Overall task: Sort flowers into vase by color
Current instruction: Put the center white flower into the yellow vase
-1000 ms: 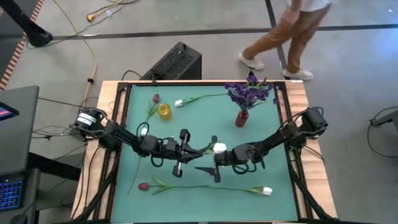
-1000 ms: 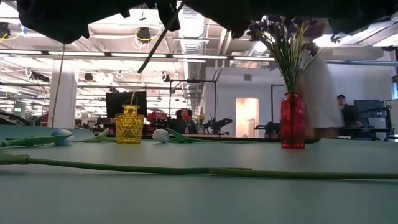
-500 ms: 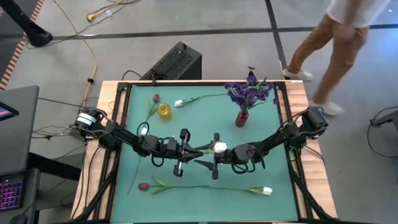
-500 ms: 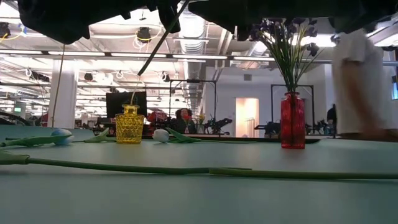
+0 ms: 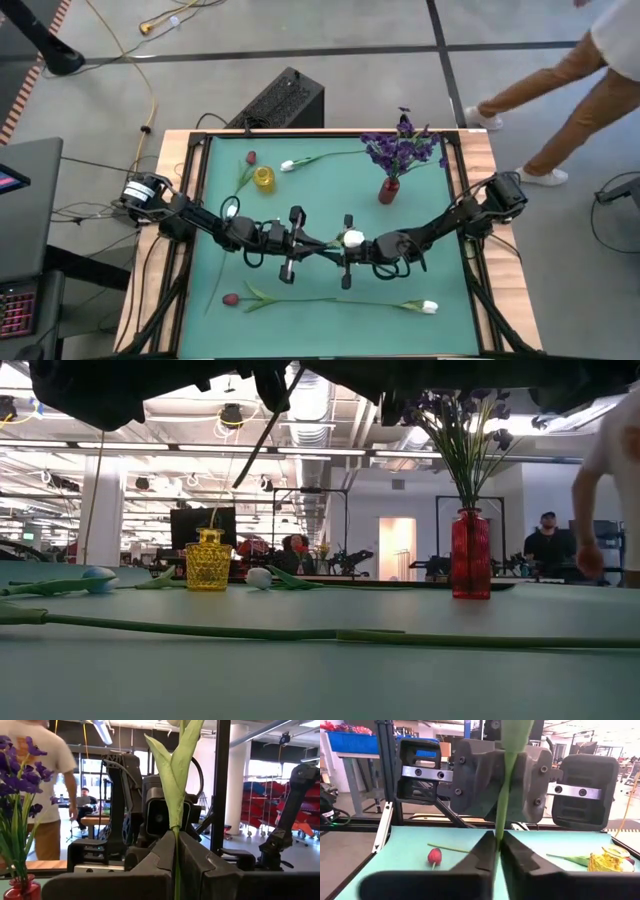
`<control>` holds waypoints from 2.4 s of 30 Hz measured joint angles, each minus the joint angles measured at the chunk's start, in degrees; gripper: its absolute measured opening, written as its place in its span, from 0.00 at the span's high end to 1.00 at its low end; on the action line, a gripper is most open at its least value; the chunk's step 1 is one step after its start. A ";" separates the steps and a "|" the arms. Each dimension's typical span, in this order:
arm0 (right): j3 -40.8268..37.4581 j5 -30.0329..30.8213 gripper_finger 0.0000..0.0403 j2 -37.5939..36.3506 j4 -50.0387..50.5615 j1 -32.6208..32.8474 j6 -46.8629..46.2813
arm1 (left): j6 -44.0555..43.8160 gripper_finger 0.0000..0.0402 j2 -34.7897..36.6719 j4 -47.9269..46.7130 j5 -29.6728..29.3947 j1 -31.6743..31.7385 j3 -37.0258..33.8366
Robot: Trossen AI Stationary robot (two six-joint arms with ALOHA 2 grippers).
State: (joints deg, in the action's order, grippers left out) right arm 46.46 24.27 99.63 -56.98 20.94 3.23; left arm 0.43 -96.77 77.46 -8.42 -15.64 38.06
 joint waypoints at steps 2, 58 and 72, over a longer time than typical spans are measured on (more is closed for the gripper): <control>0.00 -0.01 0.95 -0.04 0.96 0.12 0.09 | 0.00 1.00 0.00 -0.81 0.02 0.00 0.00; -0.04 -1.99 0.95 -0.02 12.03 -4.65 -8.84 | -6.17 0.84 13.29 -39.57 0.04 4.04 0.02; -0.04 -1.99 0.71 -0.02 12.01 -4.65 -8.62 | -5.57 1.00 13.27 -39.55 0.02 4.66 0.02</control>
State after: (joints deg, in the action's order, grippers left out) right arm 46.41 22.28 99.61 -44.96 16.29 -5.39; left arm -5.15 -83.50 37.91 -8.40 -10.98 38.09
